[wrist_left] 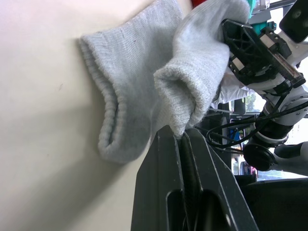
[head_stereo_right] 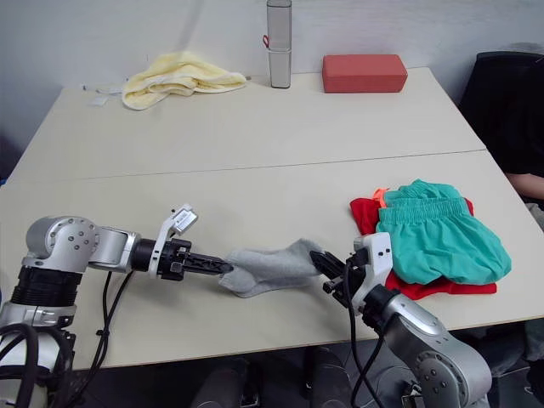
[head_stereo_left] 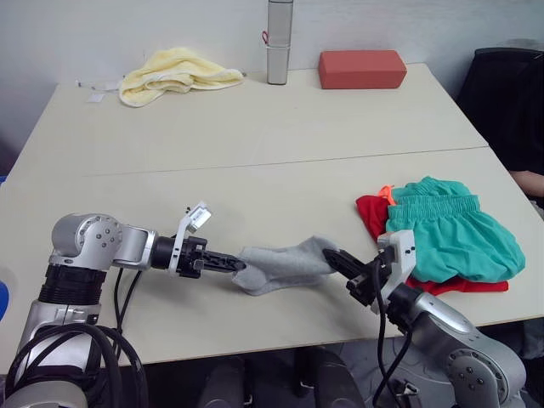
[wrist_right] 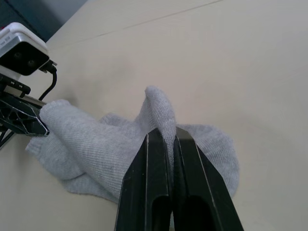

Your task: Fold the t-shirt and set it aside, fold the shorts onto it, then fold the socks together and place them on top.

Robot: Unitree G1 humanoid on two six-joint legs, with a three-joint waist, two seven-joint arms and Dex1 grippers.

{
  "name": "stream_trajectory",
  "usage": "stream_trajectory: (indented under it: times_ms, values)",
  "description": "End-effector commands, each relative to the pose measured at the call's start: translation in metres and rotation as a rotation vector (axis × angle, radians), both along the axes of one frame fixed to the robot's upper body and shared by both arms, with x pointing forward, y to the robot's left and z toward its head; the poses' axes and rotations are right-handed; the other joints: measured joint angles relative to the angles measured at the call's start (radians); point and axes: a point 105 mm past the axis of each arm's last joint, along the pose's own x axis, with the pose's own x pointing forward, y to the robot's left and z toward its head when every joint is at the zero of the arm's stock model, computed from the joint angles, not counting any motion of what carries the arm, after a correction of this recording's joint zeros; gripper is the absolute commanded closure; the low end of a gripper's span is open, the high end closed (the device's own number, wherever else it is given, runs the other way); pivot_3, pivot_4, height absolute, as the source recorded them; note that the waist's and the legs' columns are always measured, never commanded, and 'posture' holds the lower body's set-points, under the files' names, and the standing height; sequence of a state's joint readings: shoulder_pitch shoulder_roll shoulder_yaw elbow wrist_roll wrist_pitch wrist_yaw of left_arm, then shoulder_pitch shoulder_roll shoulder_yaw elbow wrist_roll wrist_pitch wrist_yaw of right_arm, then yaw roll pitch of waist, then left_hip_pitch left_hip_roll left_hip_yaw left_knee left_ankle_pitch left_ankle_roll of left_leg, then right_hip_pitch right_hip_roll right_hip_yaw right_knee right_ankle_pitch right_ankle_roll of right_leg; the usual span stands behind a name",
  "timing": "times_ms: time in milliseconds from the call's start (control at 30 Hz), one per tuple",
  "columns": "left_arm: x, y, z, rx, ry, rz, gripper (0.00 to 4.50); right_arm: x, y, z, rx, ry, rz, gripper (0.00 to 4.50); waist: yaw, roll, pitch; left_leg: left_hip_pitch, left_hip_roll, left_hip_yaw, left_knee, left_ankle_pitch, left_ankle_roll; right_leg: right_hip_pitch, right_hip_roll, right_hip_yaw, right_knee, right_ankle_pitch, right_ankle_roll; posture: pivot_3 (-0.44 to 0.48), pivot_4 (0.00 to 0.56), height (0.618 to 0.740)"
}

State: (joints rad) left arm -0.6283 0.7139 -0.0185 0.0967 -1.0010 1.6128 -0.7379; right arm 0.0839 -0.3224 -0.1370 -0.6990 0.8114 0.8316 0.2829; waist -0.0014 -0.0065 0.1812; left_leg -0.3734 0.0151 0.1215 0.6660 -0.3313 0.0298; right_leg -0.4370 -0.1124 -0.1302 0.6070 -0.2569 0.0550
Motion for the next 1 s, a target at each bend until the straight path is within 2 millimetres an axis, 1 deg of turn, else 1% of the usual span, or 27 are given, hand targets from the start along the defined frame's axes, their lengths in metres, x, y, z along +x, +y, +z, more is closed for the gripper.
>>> stream_trajectory:
  times_ms: [33, 200, 400, 467, 600, 700, 733, 767, 867, 900, 933, 1000]
  values:
    - [-0.003, -0.004, 0.004, -0.042, -0.002, -0.022, 4.50, 0.004, -0.005, 0.010, 0.007, -0.048, -0.019, 4.47, 0.000, 0.000, 0.000, 0.000, 0.000, 0.000, 0.000, 0.000, 0.000, 0.000, 0.000, 0.000, 0.000, 0.000, 0.000, 0.000, 0.150, 0.740]
    - [0.002, -0.005, -0.005, -0.002, -0.020, -0.002, 4.50, 0.002, -0.009, 0.004, -0.022, -0.016, -0.001, 4.47, 0.001, 0.000, 0.000, 0.000, 0.000, 0.000, 0.000, 0.000, 0.000, 0.000, 0.000, 0.000, 0.000, 0.000, 0.000, 0.000, 0.150, 0.740]
    - [0.003, -0.005, -0.008, 0.010, -0.022, -0.004, 4.50, 0.000, -0.009, -0.004, -0.036, 0.020, -0.004, 4.47, 0.001, 0.000, 0.000, 0.000, 0.000, 0.000, 0.000, 0.001, 0.000, 0.000, 0.000, 0.000, 0.001, 0.000, 0.000, 0.000, 0.150, 0.740]
    - [0.003, -0.005, -0.008, 0.007, -0.014, -0.003, 4.50, -0.002, -0.009, -0.010, -0.040, 0.061, -0.003, 4.47, 0.001, 0.000, 0.000, 0.000, 0.000, 0.000, 0.000, 0.001, 0.000, 0.000, 0.000, 0.000, 0.001, 0.000, 0.000, 0.000, 0.150, 0.740]
    - [0.004, -0.004, -0.010, 0.015, -0.019, -0.005, 4.50, 0.000, -0.009, -0.009, -0.026, 0.056, -0.014, 4.47, 0.001, 0.000, 0.000, 0.000, 0.000, 0.000, 0.000, 0.001, 0.000, 0.000, 0.000, 0.000, 0.001, 0.000, 0.000, 0.000, 0.150, 0.740]
    - [0.011, -0.003, -0.012, 0.029, -0.063, 0.028, 4.50, -0.006, -0.002, -0.016, 0.006, 0.106, 0.036, 4.47, 0.001, 0.000, 0.000, 0.000, 0.000, 0.000, 0.000, 0.001, 0.000, 0.000, 0.000, 0.000, 0.002, 0.000, 0.000, 0.000, 0.150, 0.740]
    - [0.014, -0.002, -0.012, 0.026, -0.077, 0.043, 4.50, -0.003, -0.003, -0.013, 0.002, 0.073, 0.015, 4.47, 0.001, 0.000, 0.000, 0.000, 0.000, 0.000, 0.000, 0.001, 0.000, 0.000, 0.000, 0.000, 0.002, 0.000, 0.000, 0.000, 0.150, 0.740]
    - [0.014, -0.001, -0.012, 0.032, -0.088, 0.040, 4.27, -0.004, -0.002, -0.014, 0.013, 0.081, 0.020, 4.27, 0.001, 0.000, 0.000, 0.000, 0.000, 0.000, 0.000, 0.001, 0.000, 0.000, 0.000, 0.000, 0.002, 0.000, 0.000, 0.000, 0.150, 0.740]
    - [0.009, 0.004, -0.011, 0.041, -0.124, 0.021, 3.53, 0.001, -0.011, -0.014, -0.032, 0.037, -0.021, 3.48, 0.001, 0.000, 0.000, 0.000, 0.000, 0.000, 0.001, 0.001, 0.001, 0.000, 0.000, 0.000, 0.002, 0.000, 0.000, 0.000, 0.150, 0.740]
    - [0.008, 0.005, -0.011, 0.041, -0.134, 0.021, 3.15, 0.001, -0.014, -0.014, -0.050, 0.020, -0.027, 3.06, 0.000, 0.000, 0.000, 0.000, 0.000, 0.000, 0.001, 0.001, 0.001, 0.000, 0.000, 0.000, 0.002, 0.000, 0.000, 0.000, 0.150, 0.740]
    - [0.008, 0.008, -0.011, 0.043, -0.134, 0.029, 2.91, 0.001, -0.017, -0.013, -0.072, 0.000, -0.030, 2.78, 0.000, 0.000, 0.000, 0.000, 0.000, 0.000, 0.001, 0.001, 0.001, 0.000, 0.000, 0.000, 0.003, 0.000, 0.000, 0.000, 0.150, 0.740]
    - [0.008, 0.012, -0.010, 0.049, -0.144, 0.044, 2.20, 0.002, -0.025, -0.011, -0.104, -0.035, -0.037, 2.00, 0.001, -0.001, 0.000, 0.000, 0.000, 0.000, 0.001, 0.001, 0.000, 0.000, 0.000, 0.000, 0.003, 0.000, 0.000, 0.000, 0.150, 0.740]
